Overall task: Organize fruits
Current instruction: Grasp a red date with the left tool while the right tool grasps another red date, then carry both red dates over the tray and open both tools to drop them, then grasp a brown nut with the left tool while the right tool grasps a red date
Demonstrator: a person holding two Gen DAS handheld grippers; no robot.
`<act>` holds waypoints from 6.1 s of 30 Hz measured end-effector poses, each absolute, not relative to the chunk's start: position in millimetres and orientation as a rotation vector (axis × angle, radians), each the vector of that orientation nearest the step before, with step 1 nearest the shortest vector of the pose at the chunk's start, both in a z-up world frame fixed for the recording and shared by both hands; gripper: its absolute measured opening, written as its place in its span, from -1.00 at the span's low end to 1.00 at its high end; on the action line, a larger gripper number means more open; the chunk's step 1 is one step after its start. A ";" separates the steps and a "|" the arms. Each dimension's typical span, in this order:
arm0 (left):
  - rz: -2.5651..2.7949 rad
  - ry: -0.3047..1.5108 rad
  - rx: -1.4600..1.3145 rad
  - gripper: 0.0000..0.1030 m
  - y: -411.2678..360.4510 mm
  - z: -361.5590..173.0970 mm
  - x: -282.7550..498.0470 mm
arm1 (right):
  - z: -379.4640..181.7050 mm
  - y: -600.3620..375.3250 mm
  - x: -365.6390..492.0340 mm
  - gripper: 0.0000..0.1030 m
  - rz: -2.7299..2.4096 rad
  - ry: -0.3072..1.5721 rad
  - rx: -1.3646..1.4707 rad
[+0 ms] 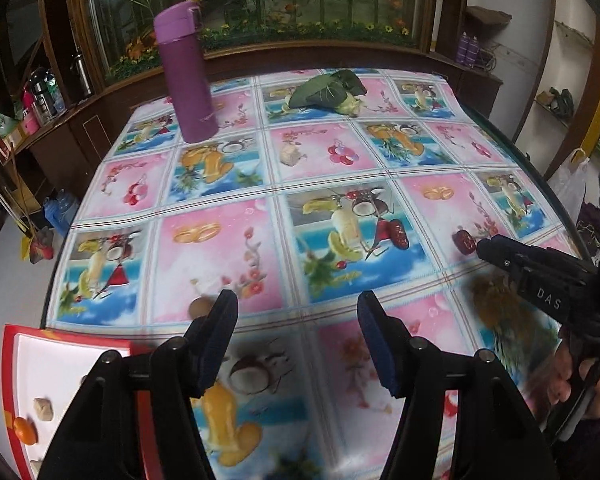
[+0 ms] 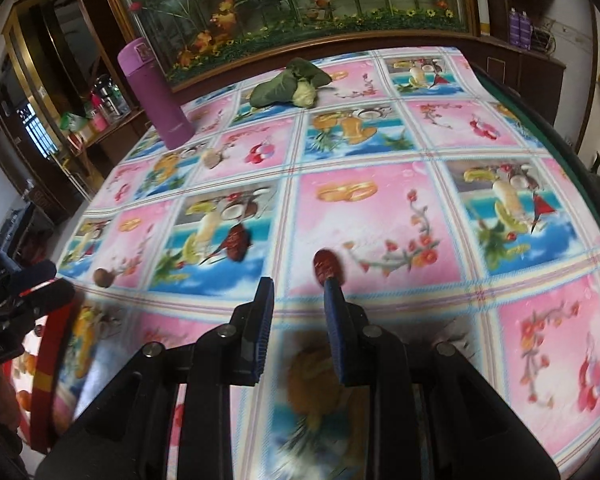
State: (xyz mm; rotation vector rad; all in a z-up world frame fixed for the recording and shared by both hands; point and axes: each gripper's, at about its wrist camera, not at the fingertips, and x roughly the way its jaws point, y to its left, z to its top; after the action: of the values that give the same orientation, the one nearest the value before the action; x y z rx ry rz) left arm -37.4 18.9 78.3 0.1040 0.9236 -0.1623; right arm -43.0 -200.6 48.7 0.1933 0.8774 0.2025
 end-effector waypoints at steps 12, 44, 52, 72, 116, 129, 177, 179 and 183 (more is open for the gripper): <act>-0.178 0.950 0.111 0.20 -26.0 64.8 -1.2 | 29.1 -205.0 -14.3 -0.47 0.166 0.941 0.169; -0.212 0.943 0.055 -0.70 -54.5 41.9 21.0 | 38.6 -225.7 -22.6 -0.60 0.223 0.817 0.290; -0.149 0.768 0.039 -0.70 4.6 104.9 -47.6 | 52.6 -185.8 -35.5 -0.60 0.313 0.780 0.264; 0.287 0.656 -0.058 -0.71 211.2 115.7 -144.1 | 104.8 67.7 -102.9 -0.59 0.740 0.726 -0.018; 0.401 0.800 -0.151 -0.70 298.1 52.0 -166.9 | 54.3 176.0 -142.0 -0.59 0.770 0.847 -0.275; 0.407 0.819 -0.148 -0.58 298.1 53.6 -168.6 | 54.4 177.7 -141.9 -0.58 0.757 0.869 -0.308; 0.073 0.859 0.077 0.40 101.5 77.9 -55.6 | 51.3 -150.7 -59.0 -0.58 0.252 0.846 0.200; 0.061 0.882 0.077 0.40 94.9 74.1 -48.1 | 50.6 -165.3 -58.6 -0.58 0.222 0.846 0.202; 0.037 0.907 0.123 0.40 79.5 66.2 -33.2 | 44.7 -196.0 -52.1 -0.49 0.158 0.866 0.193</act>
State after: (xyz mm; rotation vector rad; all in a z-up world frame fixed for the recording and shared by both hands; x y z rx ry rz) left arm -33.2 79.5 66.2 0.1234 0.9073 0.0375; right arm -52.1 -196.0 44.7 0.1928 0.8660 0.1582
